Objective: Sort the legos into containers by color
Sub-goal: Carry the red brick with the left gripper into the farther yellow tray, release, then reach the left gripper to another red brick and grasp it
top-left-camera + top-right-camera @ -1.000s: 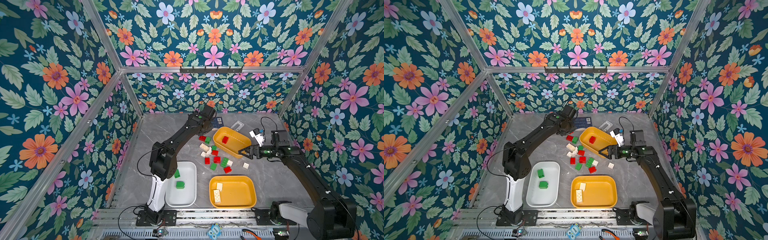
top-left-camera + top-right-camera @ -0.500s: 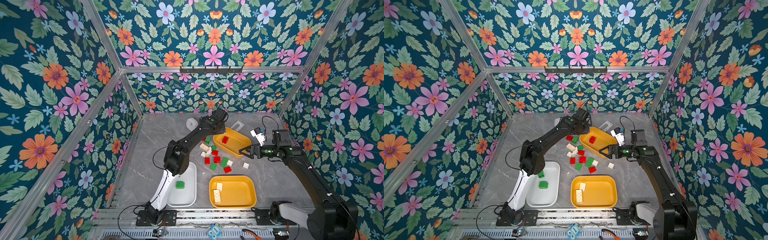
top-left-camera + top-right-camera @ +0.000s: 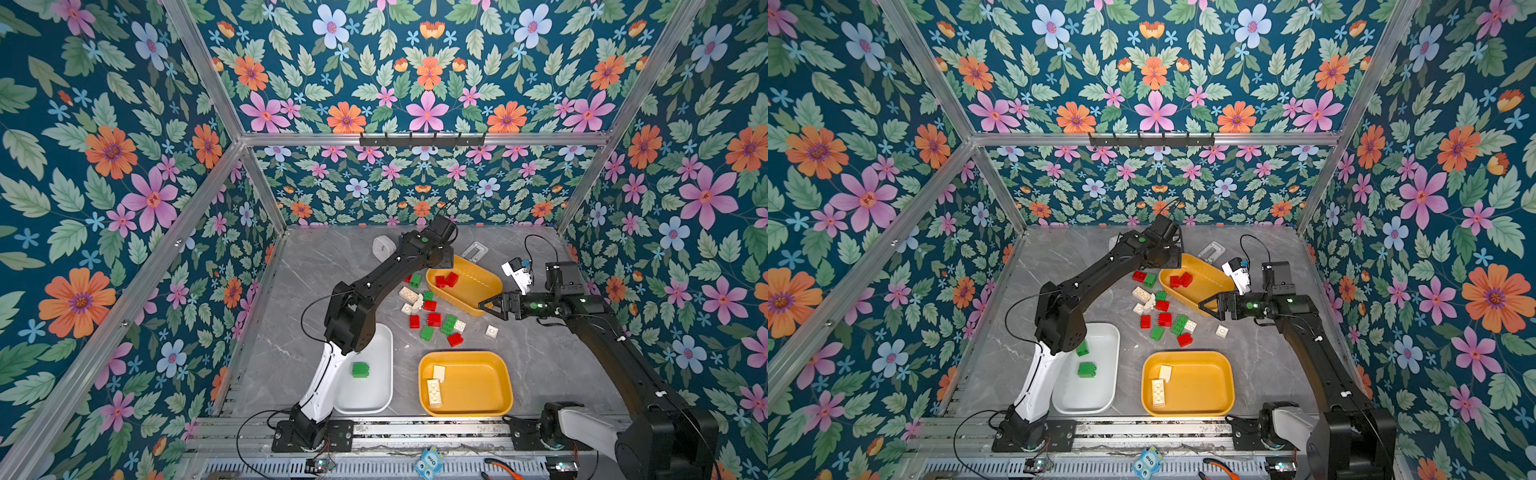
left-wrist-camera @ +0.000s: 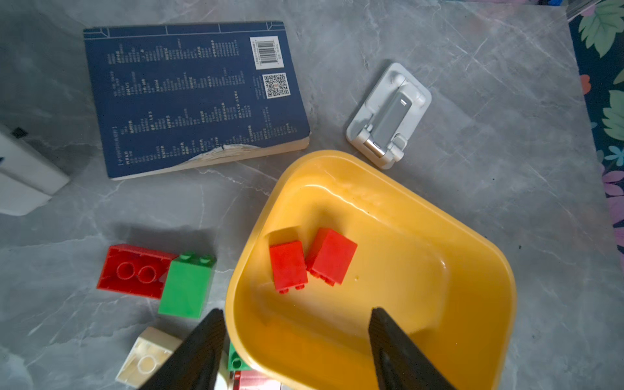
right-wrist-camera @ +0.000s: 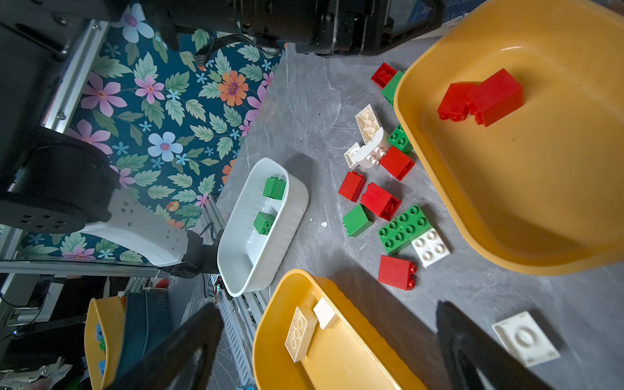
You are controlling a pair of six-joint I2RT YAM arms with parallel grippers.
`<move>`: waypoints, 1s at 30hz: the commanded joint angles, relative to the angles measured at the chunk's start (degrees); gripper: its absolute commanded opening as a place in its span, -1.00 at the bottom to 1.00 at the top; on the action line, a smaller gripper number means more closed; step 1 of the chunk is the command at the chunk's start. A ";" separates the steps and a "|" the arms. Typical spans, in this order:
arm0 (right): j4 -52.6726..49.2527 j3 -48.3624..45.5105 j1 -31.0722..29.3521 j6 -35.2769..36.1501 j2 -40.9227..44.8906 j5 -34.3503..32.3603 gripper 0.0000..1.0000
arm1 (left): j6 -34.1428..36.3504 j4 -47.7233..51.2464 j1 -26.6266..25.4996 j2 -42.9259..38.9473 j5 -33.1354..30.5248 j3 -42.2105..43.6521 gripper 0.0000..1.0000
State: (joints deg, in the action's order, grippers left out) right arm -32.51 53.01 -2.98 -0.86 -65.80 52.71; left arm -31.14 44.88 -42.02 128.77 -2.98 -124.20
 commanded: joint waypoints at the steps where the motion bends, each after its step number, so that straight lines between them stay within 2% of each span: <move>1: -0.30 0.57 -0.08 0.62 -0.29 0.48 0.98 | 0.67 2.90 0.25 -4.23 -2.91 4.06 0.41; 6: 0.11 0.80 -0.07 0.59 -1.38 1.49 0.98 | -1.68 0.97 2.90 -9.44 -4.97 13.07 0.41; 11: 0.39 1.05 -0.07 0.31 -1.87 2.20 0.98 | -8.82 -2.70 6.75 -8.87 -3.73 16.92 0.41; 15: 0.74 0.95 -0.03 -0.22 -1.86 2.53 0.98 | -17.20 -6.71 8.42 -5.73 -2.37 16.24 0.41; 21: 0.26 1.13 -0.09 -0.09 -1.56 2.36 0.98 | -27.56 -10.38 10.17 0.20 -3.95 14.52 0.43; 27: -0.10 1.16 -0.04 0.26 -1.63 2.19 0.98 | -31.70 -8.20 10.81 4.57 -8.47 10.45 0.43; 30: -0.05 1.11 -0.08 0.37 -1.83 2.17 0.98 | -33.66 -6.98 11.17 5.71 -7.86 10.40 0.43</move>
State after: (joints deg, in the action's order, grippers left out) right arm -32.21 53.74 -3.01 -1.06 -67.53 54.00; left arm -61.49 36.10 -31.07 133.80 -9.37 -113.49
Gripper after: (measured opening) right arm 0.992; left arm 0.715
